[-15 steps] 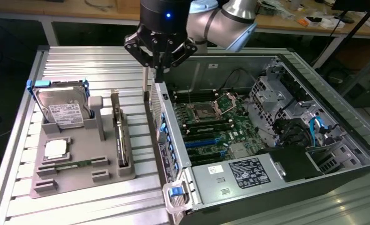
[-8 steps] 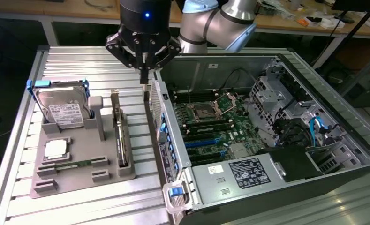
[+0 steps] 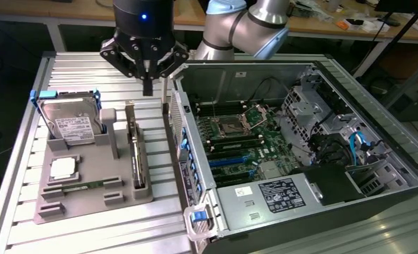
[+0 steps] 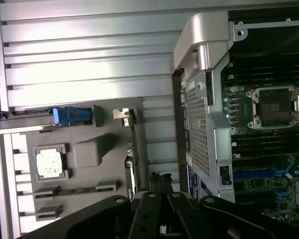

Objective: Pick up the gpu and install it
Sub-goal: 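Reach for the gpu, then pick up the gpu and move the gpu toward the slot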

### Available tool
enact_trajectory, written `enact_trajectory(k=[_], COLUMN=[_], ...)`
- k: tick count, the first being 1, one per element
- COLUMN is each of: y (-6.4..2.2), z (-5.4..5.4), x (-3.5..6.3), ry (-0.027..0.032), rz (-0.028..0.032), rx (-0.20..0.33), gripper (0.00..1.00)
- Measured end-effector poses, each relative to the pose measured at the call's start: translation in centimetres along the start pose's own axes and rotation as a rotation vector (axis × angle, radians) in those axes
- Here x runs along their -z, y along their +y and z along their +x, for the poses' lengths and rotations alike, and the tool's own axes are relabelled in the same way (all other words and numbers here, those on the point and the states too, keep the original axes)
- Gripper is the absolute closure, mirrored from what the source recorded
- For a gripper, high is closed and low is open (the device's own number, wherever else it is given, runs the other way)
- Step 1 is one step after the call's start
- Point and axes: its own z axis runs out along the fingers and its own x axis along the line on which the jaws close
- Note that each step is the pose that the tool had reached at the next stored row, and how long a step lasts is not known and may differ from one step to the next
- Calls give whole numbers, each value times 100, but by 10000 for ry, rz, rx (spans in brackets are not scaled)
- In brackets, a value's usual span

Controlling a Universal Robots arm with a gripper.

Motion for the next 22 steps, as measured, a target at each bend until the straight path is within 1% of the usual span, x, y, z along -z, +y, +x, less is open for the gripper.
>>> enact_trajectory(k=[8, 12, 19, 20, 21, 22], y=[-21, -28, -29, -29, -29, -29], z=[267, 367, 378, 378, 378, 378], x=[-3, -4, -5, -5, -5, -5], ry=[-1, 1, 0, 0, 0, 0], rz=[0, 1, 0, 0, 0, 0], rx=[-1, -1, -1, -1, -1, -1], gripper=[89, 89, 89, 89, 83, 83])
